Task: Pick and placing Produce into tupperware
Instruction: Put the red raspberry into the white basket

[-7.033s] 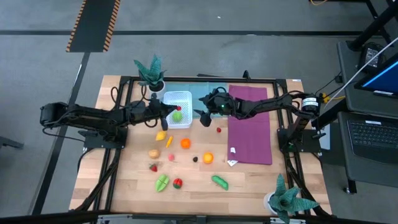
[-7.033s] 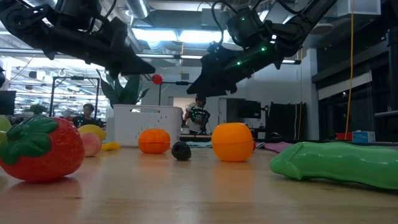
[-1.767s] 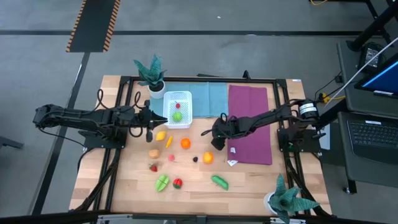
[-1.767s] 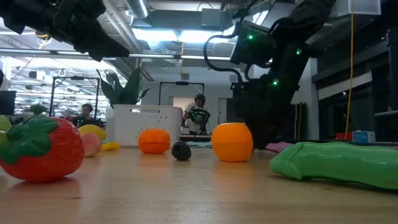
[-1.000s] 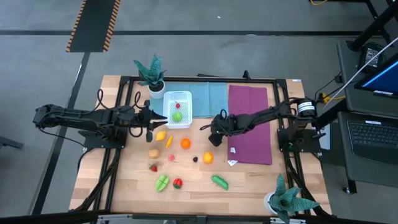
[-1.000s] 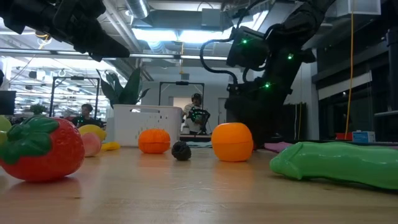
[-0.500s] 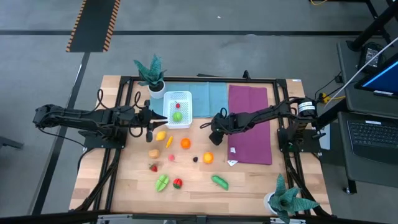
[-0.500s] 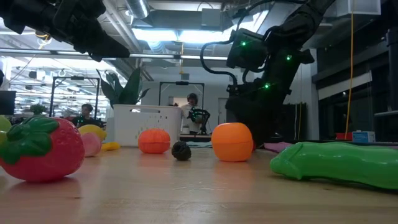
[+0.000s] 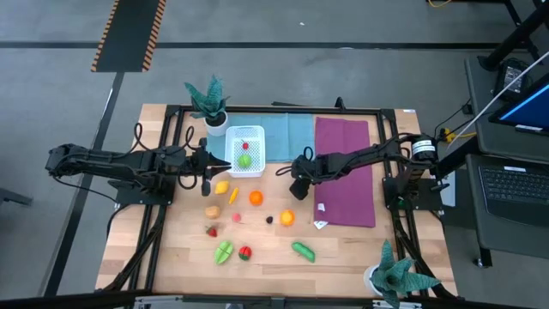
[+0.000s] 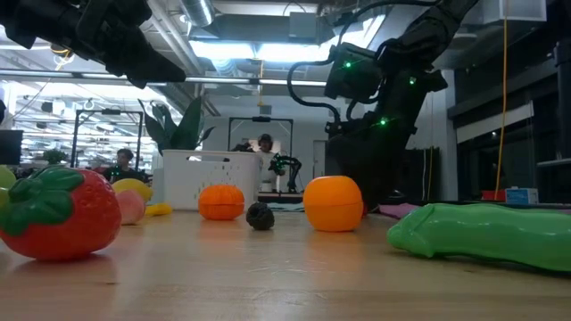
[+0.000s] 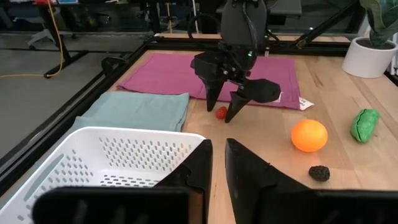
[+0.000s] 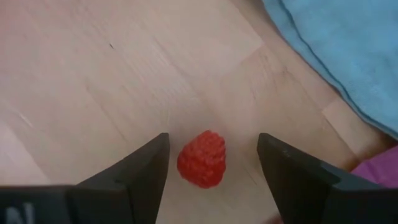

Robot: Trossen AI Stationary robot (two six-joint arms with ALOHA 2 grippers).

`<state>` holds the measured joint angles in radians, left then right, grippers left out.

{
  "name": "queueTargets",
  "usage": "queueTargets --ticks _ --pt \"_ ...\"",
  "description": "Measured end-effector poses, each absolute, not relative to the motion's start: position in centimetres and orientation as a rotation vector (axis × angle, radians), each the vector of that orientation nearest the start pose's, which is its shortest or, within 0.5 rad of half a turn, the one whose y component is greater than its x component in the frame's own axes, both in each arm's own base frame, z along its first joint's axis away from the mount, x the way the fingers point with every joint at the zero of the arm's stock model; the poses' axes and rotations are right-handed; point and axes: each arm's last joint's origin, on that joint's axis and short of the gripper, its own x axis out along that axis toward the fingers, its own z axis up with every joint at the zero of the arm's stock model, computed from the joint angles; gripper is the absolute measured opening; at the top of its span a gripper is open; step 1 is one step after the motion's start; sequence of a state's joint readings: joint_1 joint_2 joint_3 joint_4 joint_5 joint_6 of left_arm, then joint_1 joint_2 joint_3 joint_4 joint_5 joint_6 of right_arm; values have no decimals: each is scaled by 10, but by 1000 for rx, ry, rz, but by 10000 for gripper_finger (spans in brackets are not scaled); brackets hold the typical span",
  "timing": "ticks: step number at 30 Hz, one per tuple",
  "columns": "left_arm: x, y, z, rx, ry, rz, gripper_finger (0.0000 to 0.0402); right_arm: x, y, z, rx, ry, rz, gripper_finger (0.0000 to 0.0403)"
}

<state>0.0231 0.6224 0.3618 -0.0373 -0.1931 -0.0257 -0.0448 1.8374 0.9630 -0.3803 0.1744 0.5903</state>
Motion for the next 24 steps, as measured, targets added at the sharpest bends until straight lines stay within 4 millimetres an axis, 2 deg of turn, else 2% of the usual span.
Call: queueTargets --ticks 18,24 --pt "149 9 224 -2 294 218 3 320 -18 117 439 1185 -533 247" --pt "149 9 224 -2 294 218 5 320 -18 117 441 1184 -535 244"
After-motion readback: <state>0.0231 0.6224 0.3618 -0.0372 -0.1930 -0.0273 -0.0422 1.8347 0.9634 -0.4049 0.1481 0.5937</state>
